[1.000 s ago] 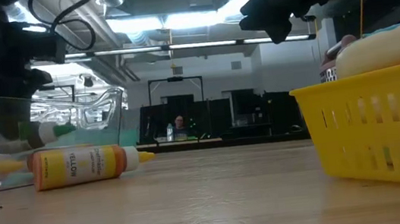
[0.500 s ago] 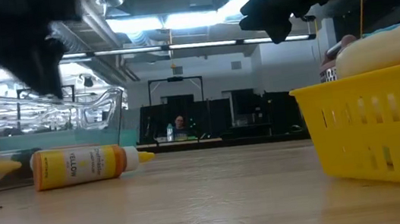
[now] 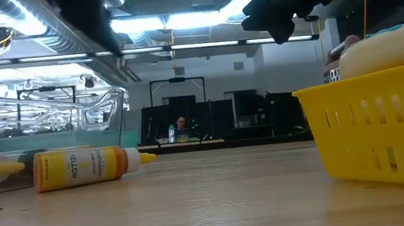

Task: Pick & Place Food Item
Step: Put the yellow food coloring bottle into the transparent bin

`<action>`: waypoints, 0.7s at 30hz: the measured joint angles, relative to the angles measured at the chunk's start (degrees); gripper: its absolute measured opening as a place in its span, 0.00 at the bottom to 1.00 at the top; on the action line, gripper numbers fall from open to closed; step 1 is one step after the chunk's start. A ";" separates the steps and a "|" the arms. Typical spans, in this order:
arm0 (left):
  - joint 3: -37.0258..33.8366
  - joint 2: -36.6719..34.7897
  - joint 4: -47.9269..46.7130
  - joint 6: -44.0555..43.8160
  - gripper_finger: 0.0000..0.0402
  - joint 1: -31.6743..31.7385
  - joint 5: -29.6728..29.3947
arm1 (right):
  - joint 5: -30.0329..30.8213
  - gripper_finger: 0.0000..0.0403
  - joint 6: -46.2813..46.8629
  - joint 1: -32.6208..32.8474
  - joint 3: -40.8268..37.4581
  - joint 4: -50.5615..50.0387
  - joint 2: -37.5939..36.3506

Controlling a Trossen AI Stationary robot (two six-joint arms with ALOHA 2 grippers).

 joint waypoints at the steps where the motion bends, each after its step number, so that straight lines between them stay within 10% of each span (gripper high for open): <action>1: 0.06 0.52 2.46 1.36 0.51 0.94 3.03 | 0.00 0.42 0.02 0.00 0.00 -0.02 0.00; 5: 0.09 4.41 10.83 1.24 0.50 2.19 11.01 | 0.00 0.42 0.02 0.00 -0.01 -0.22 0.01; 10: 2.78 13.33 12.66 -3.11 0.48 -2.09 6.84 | 0.00 0.42 -0.09 0.00 0.00 -0.41 0.00; 21: 26.36 37.07 -12.87 -5.28 0.48 -6.94 0.02 | 0.00 0.42 -0.28 0.00 0.00 -0.43 0.00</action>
